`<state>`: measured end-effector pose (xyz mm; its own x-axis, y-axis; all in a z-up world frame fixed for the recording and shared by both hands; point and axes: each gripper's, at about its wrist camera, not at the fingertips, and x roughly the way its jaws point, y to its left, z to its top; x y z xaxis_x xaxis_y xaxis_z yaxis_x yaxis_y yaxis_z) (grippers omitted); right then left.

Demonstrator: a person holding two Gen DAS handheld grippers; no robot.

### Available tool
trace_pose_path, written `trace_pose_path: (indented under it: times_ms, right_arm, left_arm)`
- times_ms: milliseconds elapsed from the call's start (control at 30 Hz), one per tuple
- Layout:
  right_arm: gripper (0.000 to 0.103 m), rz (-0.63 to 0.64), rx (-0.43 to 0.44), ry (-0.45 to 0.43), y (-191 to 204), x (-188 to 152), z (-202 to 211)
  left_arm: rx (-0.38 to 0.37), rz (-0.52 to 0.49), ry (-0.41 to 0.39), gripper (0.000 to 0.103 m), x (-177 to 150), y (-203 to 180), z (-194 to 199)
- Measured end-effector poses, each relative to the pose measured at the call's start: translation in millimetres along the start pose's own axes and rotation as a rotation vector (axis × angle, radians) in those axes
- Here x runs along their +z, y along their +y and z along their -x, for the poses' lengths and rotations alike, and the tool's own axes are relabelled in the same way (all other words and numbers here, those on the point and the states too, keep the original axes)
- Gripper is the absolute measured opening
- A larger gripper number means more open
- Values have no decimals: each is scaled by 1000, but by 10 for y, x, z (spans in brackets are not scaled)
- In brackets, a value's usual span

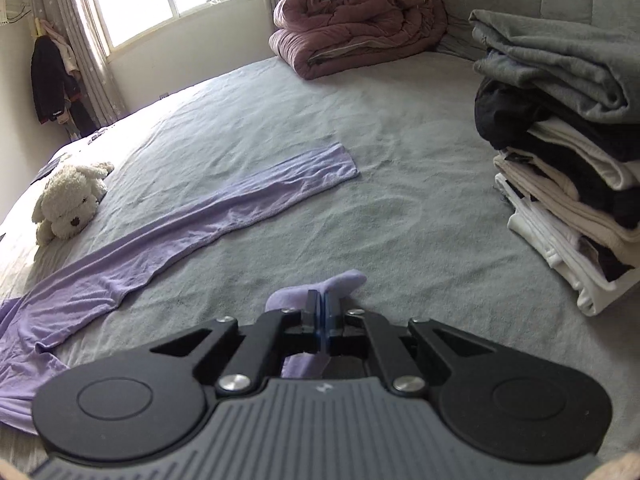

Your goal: Fold clothes

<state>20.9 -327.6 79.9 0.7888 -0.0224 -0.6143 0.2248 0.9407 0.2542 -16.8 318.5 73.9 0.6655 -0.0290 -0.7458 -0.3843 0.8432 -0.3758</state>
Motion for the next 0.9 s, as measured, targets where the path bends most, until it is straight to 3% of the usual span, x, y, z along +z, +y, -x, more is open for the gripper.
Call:
trace_pose_path:
  times_ms: [167, 300, 467, 533, 600, 833, 900]
  right_arm:
    - [2, -107, -24, -93, -177, 193, 164]
    - [2, -124, -53, -140, -219, 348, 113]
    - [2, -138, 36, -407, -138, 626, 603]
    - [2, -135, 50, -414, -140, 665, 701]
    - [2, -106, -5, -357, -181, 613, 600]
    - [2, -110, -139, 15, -556, 228, -25]
    - [2, -107, -139, 51, -588, 167, -44]
  left_arm:
    - [-30, -1, -20, 21, 3, -91, 56]
    - [-75, 35, -72, 21, 80, -139, 153]
    - [-134, 82, -139, 21, 182, -197, 280]
    - [-146, 89, -153, 21, 205, -217, 314]
    - [-130, 71, -119, 21, 149, -210, 271]
    - [-79, 7, 14, 21, -87, -135, 102]
    - [-77, -7, 28, 21, -128, -107, 104]
